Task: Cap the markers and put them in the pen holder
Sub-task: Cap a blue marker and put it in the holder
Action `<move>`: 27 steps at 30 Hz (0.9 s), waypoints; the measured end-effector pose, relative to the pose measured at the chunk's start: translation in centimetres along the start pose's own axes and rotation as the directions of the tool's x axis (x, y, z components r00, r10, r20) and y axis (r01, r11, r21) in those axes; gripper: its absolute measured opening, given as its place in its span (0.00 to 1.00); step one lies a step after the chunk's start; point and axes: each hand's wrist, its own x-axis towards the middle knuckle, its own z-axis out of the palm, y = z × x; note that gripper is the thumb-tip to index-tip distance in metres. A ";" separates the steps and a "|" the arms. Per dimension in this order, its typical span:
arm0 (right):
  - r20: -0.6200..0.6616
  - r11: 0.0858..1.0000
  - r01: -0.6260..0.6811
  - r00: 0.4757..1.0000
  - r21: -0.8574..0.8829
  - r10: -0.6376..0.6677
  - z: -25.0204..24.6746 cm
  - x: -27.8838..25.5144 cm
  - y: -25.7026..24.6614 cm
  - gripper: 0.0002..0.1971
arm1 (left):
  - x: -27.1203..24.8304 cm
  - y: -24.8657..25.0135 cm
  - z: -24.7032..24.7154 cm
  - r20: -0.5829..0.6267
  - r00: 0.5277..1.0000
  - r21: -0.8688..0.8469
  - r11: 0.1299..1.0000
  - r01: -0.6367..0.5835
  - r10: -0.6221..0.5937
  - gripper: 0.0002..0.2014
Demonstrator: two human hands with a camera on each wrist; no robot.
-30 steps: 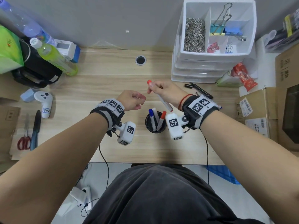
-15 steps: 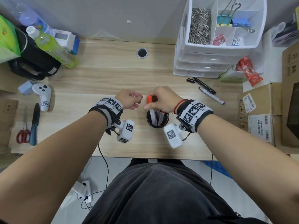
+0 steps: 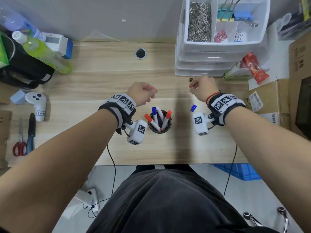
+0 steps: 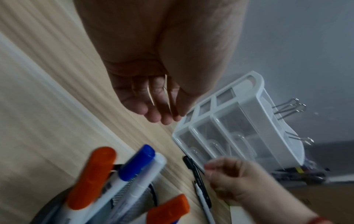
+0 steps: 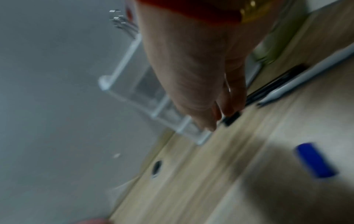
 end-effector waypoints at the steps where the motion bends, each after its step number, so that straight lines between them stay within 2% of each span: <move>1: -0.009 0.995 -0.093 0.996 -0.046 0.093 0.0 0.2 2.0 0.07 | 0.2 0.5 0.5 -0.001 1.000 0.022 0.999 -0.028 0.028 0.09; 4: -0.012 0.936 -0.292 0.955 -0.195 0.296 0.4 0.4 6.9 0.14 | 0.8 1.8 2.1 0.019 0.996 0.088 0.992 -0.086 0.084 0.06; 7: 0.007 0.903 -0.365 0.926 -0.226 0.376 1.2 0.5 9.9 0.15 | 1.3 2.5 3.9 0.042 0.992 0.209 0.970 -0.124 0.118 0.04; 10: -0.046 0.913 -0.350 0.936 -0.210 0.348 2.1 0.7 11.2 0.16 | 1.9 3.2 5.7 0.076 0.986 0.299 0.940 -0.163 0.147 0.04; 12: -0.059 0.924 -0.315 0.949 -0.217 0.309 2.5 0.9 11.2 0.13 | 2.3 3.8 6.9 0.110 0.982 0.352 0.919 -0.180 0.151 0.06; 16: 0.124 0.944 -0.271 0.947 -0.190 0.297 2.8 0.5 10.2 0.09 | 3.0 4.7 8.9 0.138 0.980 0.409 0.892 -0.191 0.146 0.05; 21: 0.131 0.982 -0.186 0.973 -0.035 0.189 3.6 -0.1 9.2 0.12 | 3.9 5.2 9.9 0.128 0.986 0.411 0.900 -0.147 0.103 0.05; 24: 0.213 0.981 -0.189 0.961 0.050 0.175 4.4 -0.1 8.4 0.12 | 4.3 5.1 10.0 0.113 0.990 0.399 0.909 -0.121 0.082 0.05; 27: 0.257 0.979 -0.203 0.947 0.017 0.192 5.4 0.0 7.9 0.23 | 4.5 5.0 9.8 0.092 0.994 0.396 0.913 -0.096 0.064 0.04</move>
